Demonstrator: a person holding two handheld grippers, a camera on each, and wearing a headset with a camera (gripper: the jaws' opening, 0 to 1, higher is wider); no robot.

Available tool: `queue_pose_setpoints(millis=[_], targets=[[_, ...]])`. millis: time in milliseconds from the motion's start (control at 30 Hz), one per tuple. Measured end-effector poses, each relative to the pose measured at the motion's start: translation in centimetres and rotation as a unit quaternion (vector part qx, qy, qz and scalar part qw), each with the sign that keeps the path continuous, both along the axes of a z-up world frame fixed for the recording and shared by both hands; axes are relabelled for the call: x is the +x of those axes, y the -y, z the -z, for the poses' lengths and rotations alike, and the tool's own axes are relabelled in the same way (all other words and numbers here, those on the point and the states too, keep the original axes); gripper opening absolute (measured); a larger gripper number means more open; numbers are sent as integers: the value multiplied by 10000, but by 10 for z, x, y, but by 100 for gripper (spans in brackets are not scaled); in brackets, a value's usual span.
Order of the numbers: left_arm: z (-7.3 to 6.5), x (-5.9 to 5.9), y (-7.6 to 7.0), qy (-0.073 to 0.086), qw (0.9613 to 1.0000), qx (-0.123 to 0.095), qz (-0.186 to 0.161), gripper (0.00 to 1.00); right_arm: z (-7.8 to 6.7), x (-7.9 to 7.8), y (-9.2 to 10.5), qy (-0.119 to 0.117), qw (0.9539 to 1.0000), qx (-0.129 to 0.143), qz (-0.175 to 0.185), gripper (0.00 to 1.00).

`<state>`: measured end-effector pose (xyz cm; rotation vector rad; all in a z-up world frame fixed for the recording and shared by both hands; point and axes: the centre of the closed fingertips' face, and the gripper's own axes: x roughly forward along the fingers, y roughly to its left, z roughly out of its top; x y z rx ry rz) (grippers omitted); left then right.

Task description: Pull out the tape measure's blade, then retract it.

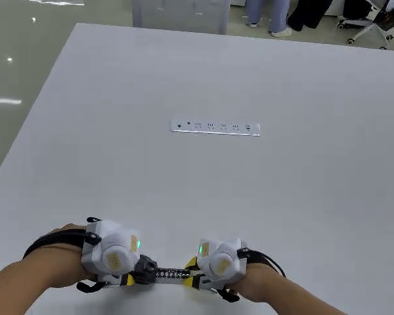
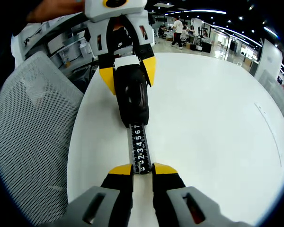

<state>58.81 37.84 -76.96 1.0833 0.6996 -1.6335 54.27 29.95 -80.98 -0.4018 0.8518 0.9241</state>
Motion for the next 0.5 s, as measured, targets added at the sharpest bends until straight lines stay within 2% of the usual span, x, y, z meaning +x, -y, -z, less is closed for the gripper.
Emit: queue_pose_setpoints(millis=[500], targets=[[0,1,-2,15,10000,-2,-62,30,-2,-2,5,20,10000,15,15,13]])
